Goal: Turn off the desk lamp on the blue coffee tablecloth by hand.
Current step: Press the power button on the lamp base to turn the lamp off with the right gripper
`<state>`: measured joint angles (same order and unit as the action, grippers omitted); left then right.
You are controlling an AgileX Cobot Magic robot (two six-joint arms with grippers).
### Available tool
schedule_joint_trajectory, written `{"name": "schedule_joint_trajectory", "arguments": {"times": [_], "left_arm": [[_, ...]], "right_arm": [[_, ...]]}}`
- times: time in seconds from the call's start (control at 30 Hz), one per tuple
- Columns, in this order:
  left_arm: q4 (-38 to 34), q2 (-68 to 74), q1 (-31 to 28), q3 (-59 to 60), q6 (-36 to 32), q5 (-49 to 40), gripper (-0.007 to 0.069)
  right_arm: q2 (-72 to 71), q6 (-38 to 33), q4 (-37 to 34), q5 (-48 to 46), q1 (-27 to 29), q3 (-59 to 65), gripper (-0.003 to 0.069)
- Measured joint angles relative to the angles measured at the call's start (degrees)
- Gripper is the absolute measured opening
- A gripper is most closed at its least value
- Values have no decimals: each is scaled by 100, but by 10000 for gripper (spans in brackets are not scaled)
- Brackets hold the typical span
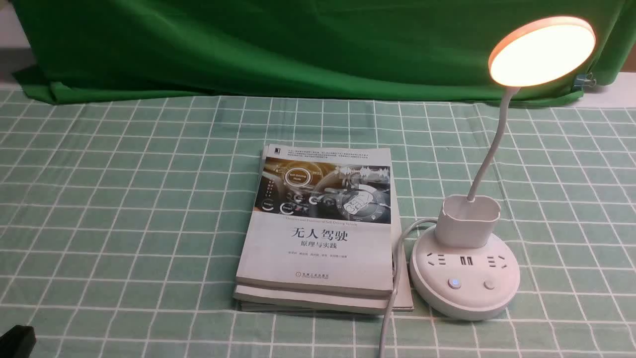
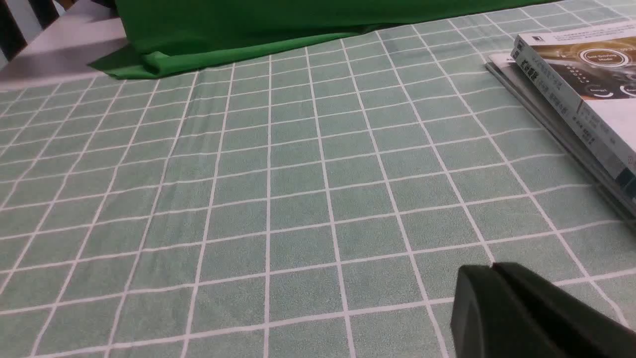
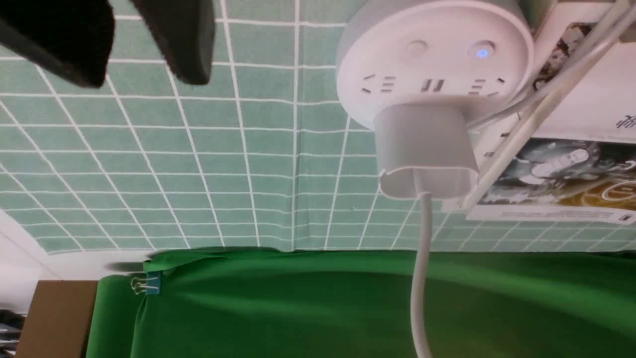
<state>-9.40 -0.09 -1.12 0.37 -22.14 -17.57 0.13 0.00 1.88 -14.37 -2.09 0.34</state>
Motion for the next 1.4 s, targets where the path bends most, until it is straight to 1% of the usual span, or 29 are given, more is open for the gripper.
{"name": "schedule_joint_trajectory", "arguments": {"times": [0.83, 0.93, 1.03, 1.17, 1.2, 1.27, 1.33, 1.4], "left_arm": [[0, 0, 0, 0, 0, 0, 0], [0, 0, 0, 0, 0, 0, 0], [0, 0, 0, 0, 0, 0, 0], [0, 0, 0, 0, 0, 0, 0], [0, 0, 0, 0, 0, 0, 0], [0, 0, 0, 0, 0, 0, 0], [0, 0, 0, 0, 0, 0, 0], [0, 0, 0, 0, 0, 0, 0]], "right_arm": [[0, 0, 0, 6, 0, 0, 238], [0, 0, 0, 101, 0, 0, 238], [0, 42, -8, 430, 0, 0, 238], [0, 893, -430, 1051, 0, 0, 238], [0, 1460, -597, 1326, 0, 0, 238], [0, 2120, -715, 1701, 0, 0, 238], [0, 2483, -766, 2047, 0, 0, 238], [0, 2582, -791, 2322, 0, 0, 238]]}}
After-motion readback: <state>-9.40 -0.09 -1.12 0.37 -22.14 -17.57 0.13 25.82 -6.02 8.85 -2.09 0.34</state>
